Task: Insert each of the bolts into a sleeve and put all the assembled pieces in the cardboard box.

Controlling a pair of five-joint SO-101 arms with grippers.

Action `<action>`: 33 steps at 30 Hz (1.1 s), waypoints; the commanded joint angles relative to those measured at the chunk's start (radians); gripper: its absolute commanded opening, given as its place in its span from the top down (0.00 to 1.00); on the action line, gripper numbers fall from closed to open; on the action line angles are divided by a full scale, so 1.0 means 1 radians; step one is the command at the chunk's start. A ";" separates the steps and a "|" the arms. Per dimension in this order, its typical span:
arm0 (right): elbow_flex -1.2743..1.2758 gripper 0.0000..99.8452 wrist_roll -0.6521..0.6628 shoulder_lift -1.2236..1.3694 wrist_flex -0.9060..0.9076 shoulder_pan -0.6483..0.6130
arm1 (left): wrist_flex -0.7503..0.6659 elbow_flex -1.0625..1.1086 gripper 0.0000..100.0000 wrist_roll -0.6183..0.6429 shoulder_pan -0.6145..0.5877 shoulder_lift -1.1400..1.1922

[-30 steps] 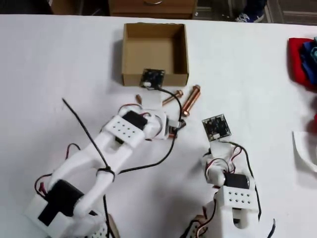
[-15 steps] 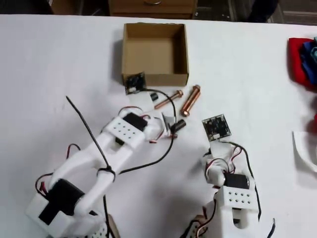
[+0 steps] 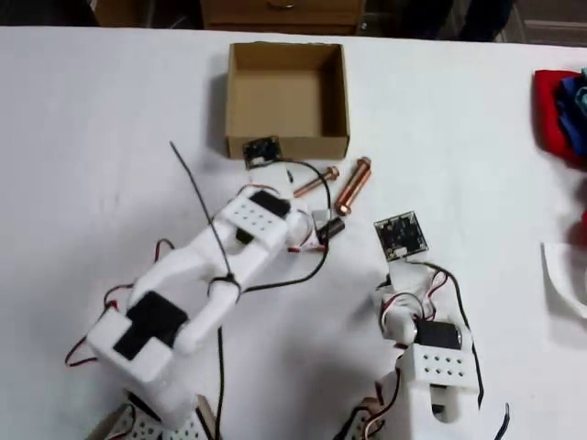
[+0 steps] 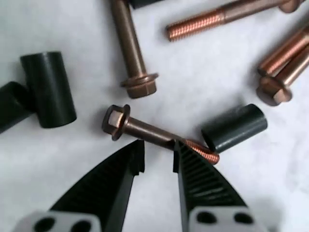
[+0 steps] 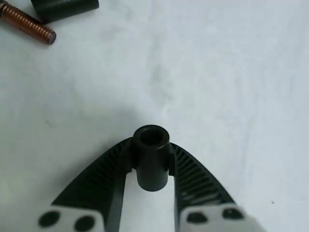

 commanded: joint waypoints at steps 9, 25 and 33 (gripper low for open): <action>-0.005 0.98 -0.008 -0.021 -0.015 -0.008 | 0.071 -0.111 0.87 0.005 -0.015 0.130; -0.005 0.98 -0.008 -0.021 -0.015 -0.007 | 0.196 -0.148 0.87 0.002 -0.098 0.152; -0.005 0.98 -0.008 -0.021 -0.015 -0.007 | 0.359 -0.369 0.87 0.020 -0.166 0.261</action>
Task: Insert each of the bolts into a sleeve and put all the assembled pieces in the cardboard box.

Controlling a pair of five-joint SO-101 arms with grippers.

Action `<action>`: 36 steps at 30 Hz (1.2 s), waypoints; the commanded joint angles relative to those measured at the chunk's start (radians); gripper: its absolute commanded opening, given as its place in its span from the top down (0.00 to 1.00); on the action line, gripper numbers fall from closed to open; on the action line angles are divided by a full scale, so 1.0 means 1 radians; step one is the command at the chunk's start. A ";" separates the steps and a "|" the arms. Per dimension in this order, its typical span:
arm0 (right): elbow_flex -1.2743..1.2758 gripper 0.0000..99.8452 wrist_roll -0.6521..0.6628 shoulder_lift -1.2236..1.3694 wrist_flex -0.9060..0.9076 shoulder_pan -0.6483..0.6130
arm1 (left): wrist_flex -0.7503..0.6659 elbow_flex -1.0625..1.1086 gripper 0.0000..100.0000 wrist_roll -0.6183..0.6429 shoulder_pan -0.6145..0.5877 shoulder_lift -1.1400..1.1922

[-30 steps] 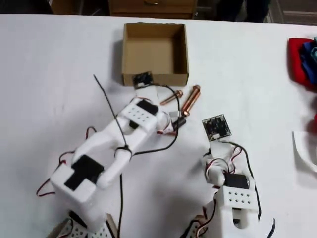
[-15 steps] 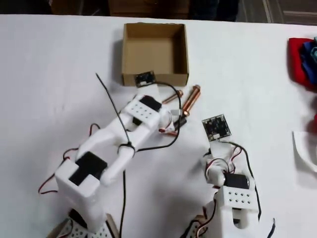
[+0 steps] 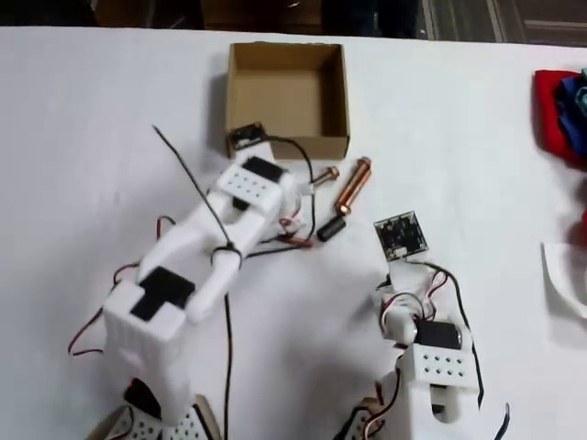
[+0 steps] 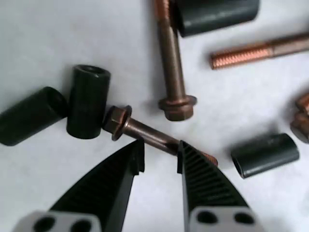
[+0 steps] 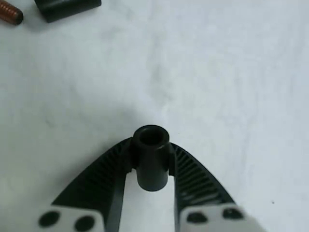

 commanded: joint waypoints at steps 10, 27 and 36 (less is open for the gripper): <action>-0.005 0.98 -0.008 -0.021 -0.013 -0.005 | 0.265 -0.249 0.87 0.083 -0.043 0.253; -0.005 0.98 -0.008 -0.021 -0.013 -0.005 | 0.577 -0.607 0.88 -0.333 -0.103 0.485; -0.005 0.98 -0.008 -0.021 -0.015 -0.004 | 0.578 -0.615 0.97 -0.611 -0.071 0.470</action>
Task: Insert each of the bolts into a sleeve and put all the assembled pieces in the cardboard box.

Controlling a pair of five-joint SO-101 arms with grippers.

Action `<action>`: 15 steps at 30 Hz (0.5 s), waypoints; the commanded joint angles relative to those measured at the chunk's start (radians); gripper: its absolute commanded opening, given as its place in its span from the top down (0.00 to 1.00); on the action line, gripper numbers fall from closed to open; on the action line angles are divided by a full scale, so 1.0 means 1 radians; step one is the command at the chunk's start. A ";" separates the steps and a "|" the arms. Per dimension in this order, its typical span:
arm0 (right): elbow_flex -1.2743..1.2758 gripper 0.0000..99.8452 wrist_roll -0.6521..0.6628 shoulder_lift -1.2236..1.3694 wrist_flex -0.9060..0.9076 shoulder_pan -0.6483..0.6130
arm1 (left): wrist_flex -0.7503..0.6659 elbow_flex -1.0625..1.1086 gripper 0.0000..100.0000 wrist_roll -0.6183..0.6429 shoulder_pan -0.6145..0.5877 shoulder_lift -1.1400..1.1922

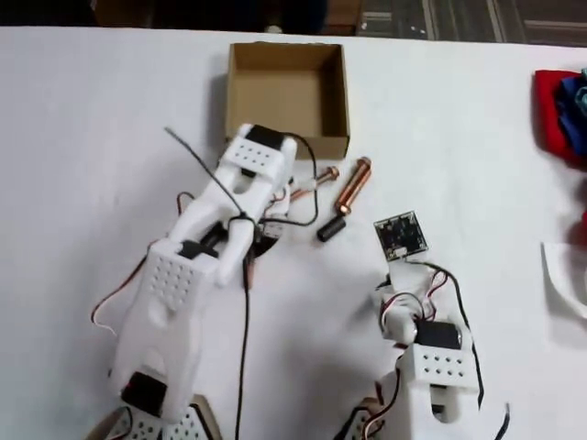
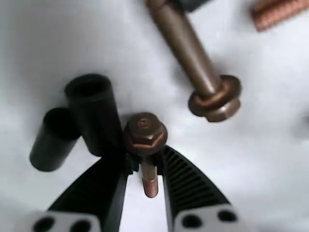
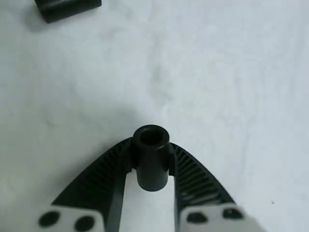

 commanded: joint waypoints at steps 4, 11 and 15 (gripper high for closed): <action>-0.005 0.98 -0.008 -0.019 -0.015 -0.002 | 0.023 0.041 0.98 -0.276 0.048 -0.083; -0.005 0.98 -0.008 -0.019 -0.015 -0.002 | 0.014 0.108 0.98 -0.572 0.055 -0.110; -0.005 0.98 -0.008 -0.019 -0.015 -0.002 | -0.018 0.101 0.98 -0.494 0.055 -0.123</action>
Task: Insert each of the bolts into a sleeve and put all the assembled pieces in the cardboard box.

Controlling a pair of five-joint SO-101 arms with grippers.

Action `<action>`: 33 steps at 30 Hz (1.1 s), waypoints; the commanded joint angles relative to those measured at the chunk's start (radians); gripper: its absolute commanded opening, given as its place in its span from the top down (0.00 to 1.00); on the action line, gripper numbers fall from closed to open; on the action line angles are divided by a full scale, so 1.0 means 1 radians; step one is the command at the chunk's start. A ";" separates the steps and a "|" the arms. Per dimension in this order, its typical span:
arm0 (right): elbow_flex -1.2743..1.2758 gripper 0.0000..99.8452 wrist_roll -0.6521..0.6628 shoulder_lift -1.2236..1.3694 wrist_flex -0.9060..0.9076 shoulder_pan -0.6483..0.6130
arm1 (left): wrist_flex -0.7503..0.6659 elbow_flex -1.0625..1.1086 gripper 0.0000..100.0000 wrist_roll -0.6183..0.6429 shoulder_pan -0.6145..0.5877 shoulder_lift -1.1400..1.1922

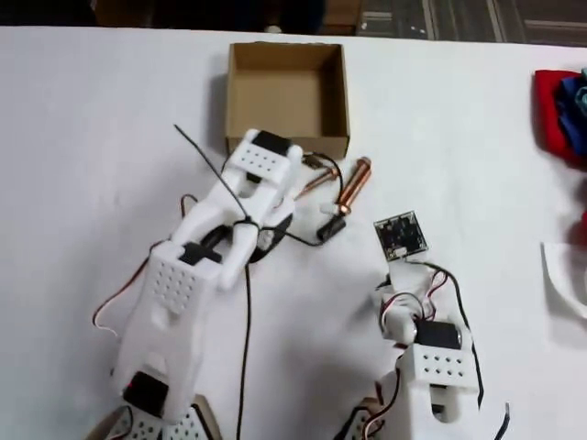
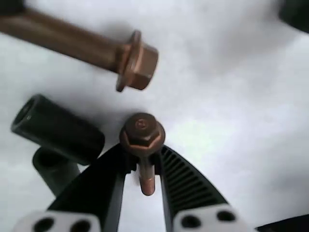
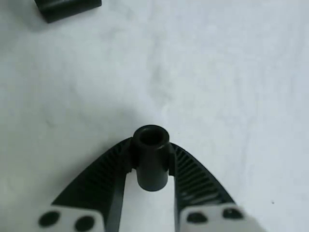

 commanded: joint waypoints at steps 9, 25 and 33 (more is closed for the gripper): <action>-0.005 0.98 -0.008 -0.019 -0.015 -0.002 | 0.031 -0.165 0.93 0.112 0.028 -0.035; -0.005 0.98 -0.006 -0.019 -0.015 -0.004 | -0.043 -0.153 0.90 0.110 0.011 -0.006; -0.005 0.98 -0.006 -0.019 -0.015 -0.004 | -0.124 -0.157 0.91 0.110 0.038 0.075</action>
